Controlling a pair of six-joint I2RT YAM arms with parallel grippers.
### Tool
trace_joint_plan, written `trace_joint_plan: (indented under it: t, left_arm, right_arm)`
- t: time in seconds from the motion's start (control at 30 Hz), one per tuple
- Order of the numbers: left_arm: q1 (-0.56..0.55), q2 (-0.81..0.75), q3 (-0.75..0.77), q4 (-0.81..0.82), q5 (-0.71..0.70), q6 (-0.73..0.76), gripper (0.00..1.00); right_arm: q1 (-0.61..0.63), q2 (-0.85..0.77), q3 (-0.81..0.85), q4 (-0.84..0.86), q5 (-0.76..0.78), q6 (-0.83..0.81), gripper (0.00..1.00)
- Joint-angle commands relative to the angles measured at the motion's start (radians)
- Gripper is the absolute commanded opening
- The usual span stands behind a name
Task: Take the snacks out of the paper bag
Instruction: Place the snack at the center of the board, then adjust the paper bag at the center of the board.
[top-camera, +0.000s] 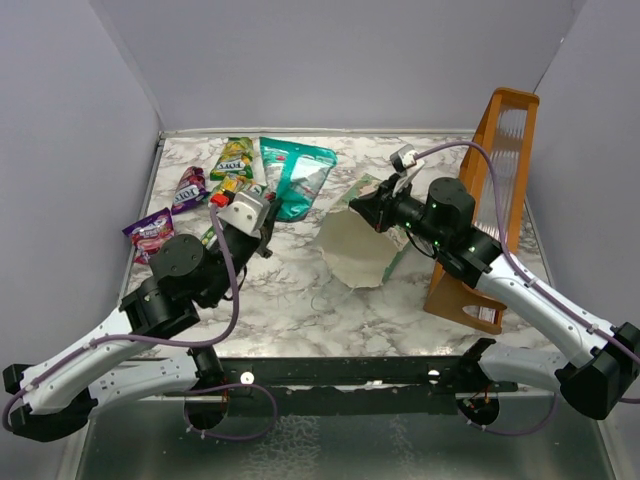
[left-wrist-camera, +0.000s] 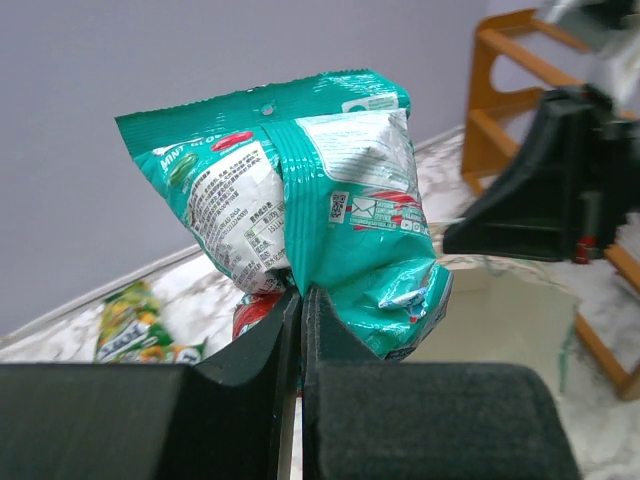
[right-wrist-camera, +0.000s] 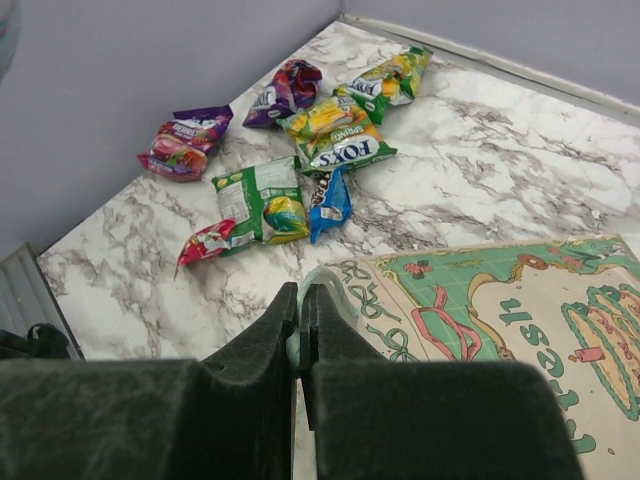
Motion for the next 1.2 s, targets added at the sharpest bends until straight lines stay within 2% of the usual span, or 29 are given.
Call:
trace_joint_plan:
  t: [0.0, 0.1, 0.23, 0.3, 0.37, 0.5, 0.6, 0.77, 0.97, 1.17]
  left_arm:
    - [-0.001, 0.002, 0.004, 0.089, -0.226, 0.048, 0.00]
    - [0.000, -0.010, -0.025, 0.143, -0.308, 0.063, 0.00]
    - [0.007, 0.007, -0.105, 0.231, -0.508, 0.138, 0.00]
    - [0.050, 0.021, -0.168, 0.282, -0.551, 0.163, 0.00]
    - [0.155, 0.044, -0.193, 0.219, -0.511, 0.063, 0.00]
    - [0.453, 0.135, -0.183, -0.050, -0.352, -0.266, 0.00]
    - [0.575, 0.174, -0.229, -0.145, -0.348, -0.458, 0.00]
    - [0.689, 0.162, -0.340, -0.221, -0.365, -0.726, 0.00]
    - [0.800, 0.123, -0.463, -0.286, -0.428, -0.948, 0.00]
    - [0.838, 0.131, -0.522, -0.377, -0.423, -1.153, 0.18]
  right_arm:
    - [-0.001, -0.012, -0.014, 0.025, -0.038, 0.010, 0.02]
    - [-0.001, -0.012, -0.016, 0.026, -0.042, 0.012, 0.02]
    - [-0.002, -0.008, -0.018, 0.030, -0.052, 0.015, 0.02]
    - [-0.001, -0.008, -0.014, 0.027, -0.064, 0.018, 0.02]
    - [-0.001, -0.011, -0.011, 0.024, -0.078, 0.020, 0.02]
    - [-0.001, -0.022, -0.010, 0.019, -0.104, 0.024, 0.01]
    - [-0.001, -0.024, -0.001, 0.018, -0.127, 0.031, 0.01]
    - [-0.001, -0.001, 0.038, 0.028, -0.201, 0.052, 0.02]
    - [-0.001, 0.046, 0.098, 0.105, -0.326, 0.127, 0.02]
    - [-0.001, 0.110, 0.224, 0.140, -0.417, 0.218, 0.02]
